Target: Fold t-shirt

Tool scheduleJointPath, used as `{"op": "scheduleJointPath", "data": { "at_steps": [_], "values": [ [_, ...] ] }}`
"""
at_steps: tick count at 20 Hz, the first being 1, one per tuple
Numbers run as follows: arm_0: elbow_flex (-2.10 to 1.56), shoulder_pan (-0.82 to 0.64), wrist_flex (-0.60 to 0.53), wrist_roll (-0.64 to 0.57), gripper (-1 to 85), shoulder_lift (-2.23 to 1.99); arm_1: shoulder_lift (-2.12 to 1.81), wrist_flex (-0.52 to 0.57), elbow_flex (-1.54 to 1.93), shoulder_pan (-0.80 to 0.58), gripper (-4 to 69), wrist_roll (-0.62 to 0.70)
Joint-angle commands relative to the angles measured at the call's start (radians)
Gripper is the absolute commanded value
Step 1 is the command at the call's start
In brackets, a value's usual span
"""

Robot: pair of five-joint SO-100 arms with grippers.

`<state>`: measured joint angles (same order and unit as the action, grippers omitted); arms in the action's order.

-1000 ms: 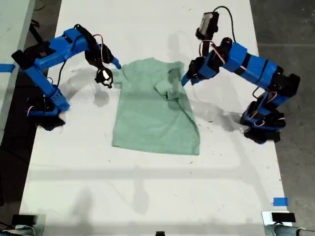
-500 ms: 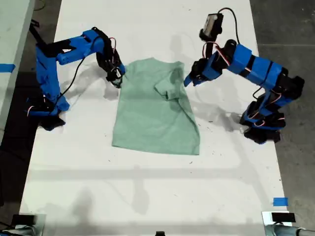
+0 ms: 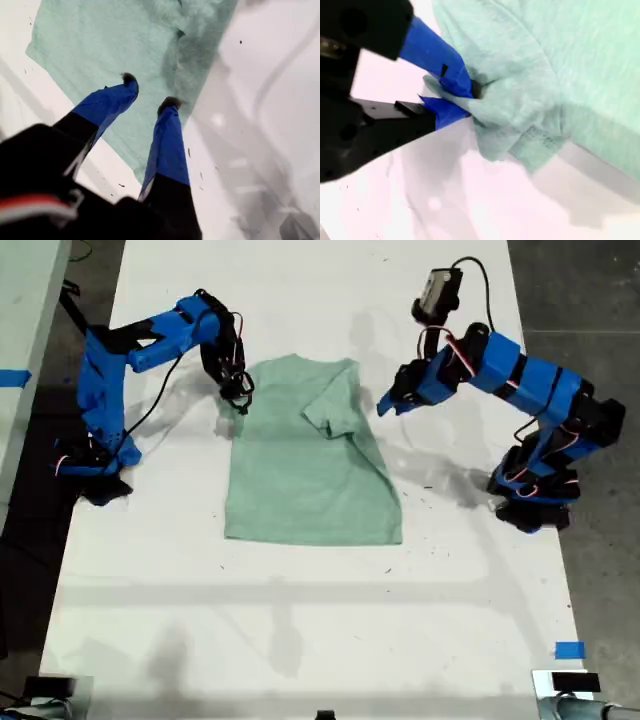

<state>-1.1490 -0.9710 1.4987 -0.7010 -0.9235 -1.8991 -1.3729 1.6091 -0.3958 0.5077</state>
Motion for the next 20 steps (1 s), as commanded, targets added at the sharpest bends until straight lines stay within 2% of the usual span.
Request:
{"op": "scheduleJointPath", "data": {
  "at_steps": [1,4,7,13,20],
  "values": [
    [0.011,-0.057,0.052,-0.003,0.0,-0.15,-0.071,0.032,0.003,0.012,13.2,-0.012],
    [-0.04,-0.118,0.06,0.002,0.0,-0.302,-0.084,0.037,0.018,0.011,13.0,-0.015],
    [-0.129,-0.126,0.003,0.008,0.0,-0.443,-0.092,0.04,0.031,0.011,12.9,-0.017],
    [-0.126,0.094,-0.129,0.083,0.0,-0.437,-0.123,0.043,0.066,0.014,12.9,-0.029],
    [0.233,0.272,-0.163,0.12,0.0,-0.1,-0.202,0.052,0.156,0.031,12.9,-0.067]
  ]
}}
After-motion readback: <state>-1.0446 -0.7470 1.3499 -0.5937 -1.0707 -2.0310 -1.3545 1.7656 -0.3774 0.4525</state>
